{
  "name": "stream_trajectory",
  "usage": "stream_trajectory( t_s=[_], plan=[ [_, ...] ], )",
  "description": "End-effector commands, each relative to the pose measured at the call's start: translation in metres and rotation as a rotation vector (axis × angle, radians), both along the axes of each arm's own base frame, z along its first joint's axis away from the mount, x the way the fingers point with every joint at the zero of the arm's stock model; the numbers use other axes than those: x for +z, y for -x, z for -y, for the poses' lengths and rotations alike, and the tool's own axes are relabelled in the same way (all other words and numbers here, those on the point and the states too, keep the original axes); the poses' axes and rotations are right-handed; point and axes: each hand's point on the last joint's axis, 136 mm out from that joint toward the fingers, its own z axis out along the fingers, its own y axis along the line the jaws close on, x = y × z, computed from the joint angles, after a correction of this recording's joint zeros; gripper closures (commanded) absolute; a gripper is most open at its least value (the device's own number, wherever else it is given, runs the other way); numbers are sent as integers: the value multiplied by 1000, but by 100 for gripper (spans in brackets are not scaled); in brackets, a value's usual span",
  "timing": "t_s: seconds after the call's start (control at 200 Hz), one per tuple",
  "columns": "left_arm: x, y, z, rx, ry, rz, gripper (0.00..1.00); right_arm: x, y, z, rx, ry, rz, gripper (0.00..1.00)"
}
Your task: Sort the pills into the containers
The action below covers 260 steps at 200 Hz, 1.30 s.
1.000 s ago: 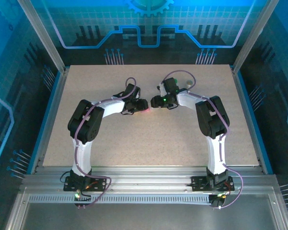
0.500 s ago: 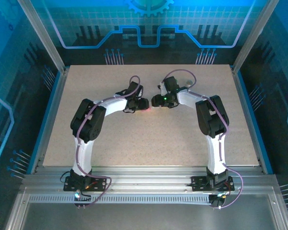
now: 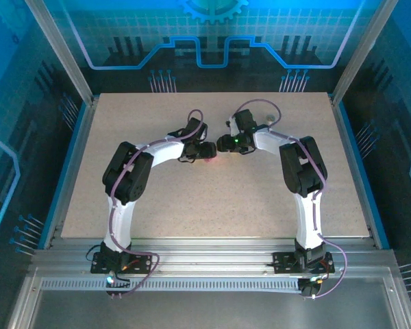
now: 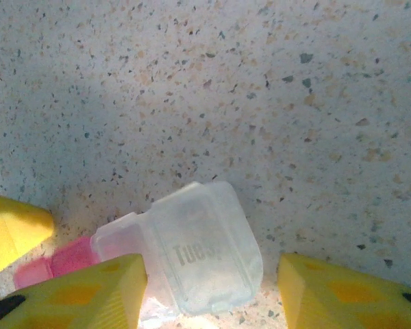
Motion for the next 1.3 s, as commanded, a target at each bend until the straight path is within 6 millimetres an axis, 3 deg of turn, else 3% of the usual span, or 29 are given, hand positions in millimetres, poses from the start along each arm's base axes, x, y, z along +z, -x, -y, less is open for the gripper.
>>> stream_trajectory(
  t_s=[0.0,0.205,0.315,0.625,0.685,0.775,1.026,1.146,1.296],
  plan=[
    [-67,72,4,-80,-70,-272,38,-19,17,7,-20,17,-70,46],
    [-67,78,9,-79,-52,-288,40,-10,15,11,-33,-11,-50,46],
    [-64,78,12,-66,-11,-284,46,-1,14,11,-40,-55,-41,47],
    [-35,69,33,-15,186,-255,52,33,30,7,-46,-176,13,50],
    [-27,67,35,1,237,-246,50,39,33,10,-55,-177,25,50],
    [-9,65,37,27,297,-212,38,48,37,14,-61,-168,40,50],
    [36,58,9,122,291,-37,45,57,43,17,-68,-151,56,51],
    [39,45,-4,140,305,-30,55,53,41,13,-67,-143,51,53],
    [36,28,-3,110,290,-31,59,41,36,1,-58,-140,31,55]
  ],
)
